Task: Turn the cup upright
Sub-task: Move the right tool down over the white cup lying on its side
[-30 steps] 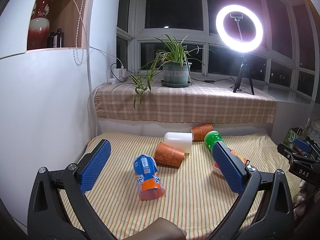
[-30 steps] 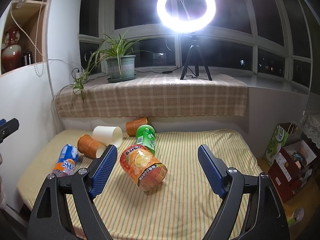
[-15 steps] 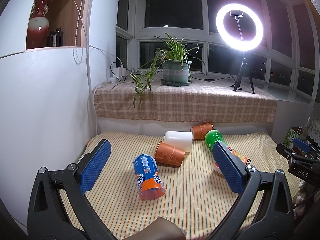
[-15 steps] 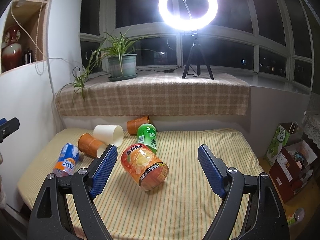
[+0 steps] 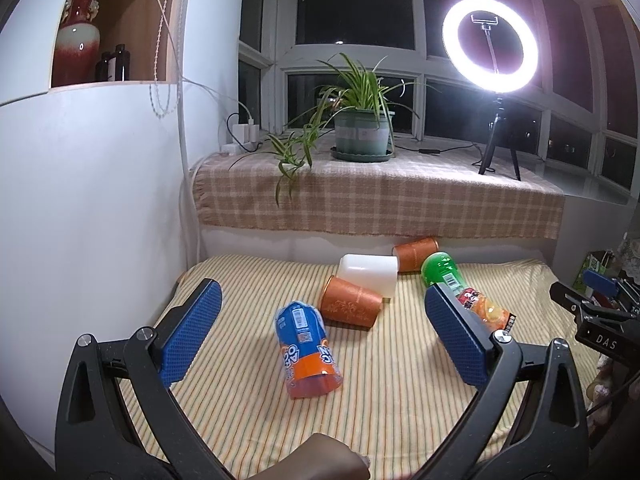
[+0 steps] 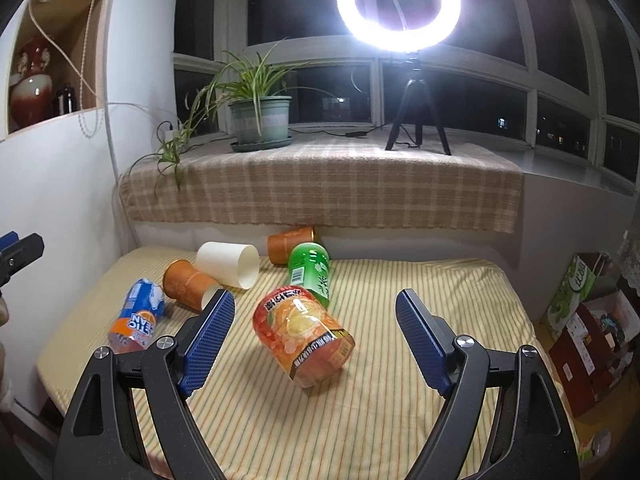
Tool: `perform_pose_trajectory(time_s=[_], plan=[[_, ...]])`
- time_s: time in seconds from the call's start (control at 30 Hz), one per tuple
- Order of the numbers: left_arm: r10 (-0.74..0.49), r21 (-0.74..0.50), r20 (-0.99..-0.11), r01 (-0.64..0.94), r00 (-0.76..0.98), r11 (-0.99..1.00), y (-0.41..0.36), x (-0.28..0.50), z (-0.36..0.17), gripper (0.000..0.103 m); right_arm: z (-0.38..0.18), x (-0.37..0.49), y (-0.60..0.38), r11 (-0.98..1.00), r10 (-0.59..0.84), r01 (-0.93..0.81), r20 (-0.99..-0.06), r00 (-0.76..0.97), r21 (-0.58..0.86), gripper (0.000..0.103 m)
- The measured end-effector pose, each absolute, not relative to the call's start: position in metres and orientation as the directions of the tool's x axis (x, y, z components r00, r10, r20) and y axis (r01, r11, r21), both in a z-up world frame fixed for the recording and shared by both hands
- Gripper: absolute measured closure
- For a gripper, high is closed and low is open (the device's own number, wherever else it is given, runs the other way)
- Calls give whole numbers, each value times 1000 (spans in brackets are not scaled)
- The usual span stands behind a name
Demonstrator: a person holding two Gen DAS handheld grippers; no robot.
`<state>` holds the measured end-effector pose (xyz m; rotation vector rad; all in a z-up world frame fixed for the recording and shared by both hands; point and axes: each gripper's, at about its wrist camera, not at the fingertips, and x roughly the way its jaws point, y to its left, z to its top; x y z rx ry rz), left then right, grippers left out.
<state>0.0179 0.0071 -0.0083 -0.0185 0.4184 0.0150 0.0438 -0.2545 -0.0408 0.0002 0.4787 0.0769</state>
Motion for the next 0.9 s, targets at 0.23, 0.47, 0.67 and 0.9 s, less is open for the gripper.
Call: perform_pose_trajectory(time_s=[0.23,0.47,0.67,0.9], plan=[[38,-8,-441,-46,897,999,20,31,-19,0,-44,73,-242,991,110,-133,-474,874,-15,20],[20,-6,-502,-27,865,1000,34,42,-41,0,-46,114,-226,969,183,-241,-485,855,-60,20],[31,32,-539,-16,842,999,38,40,-56,0,-53,172,-195,874,325,-474,-593,737,-110,20],[67,43,-570,-51,819,998,49,34,-63,0,-70,243,-157,736,360,-660,-737,572,-153,20]])
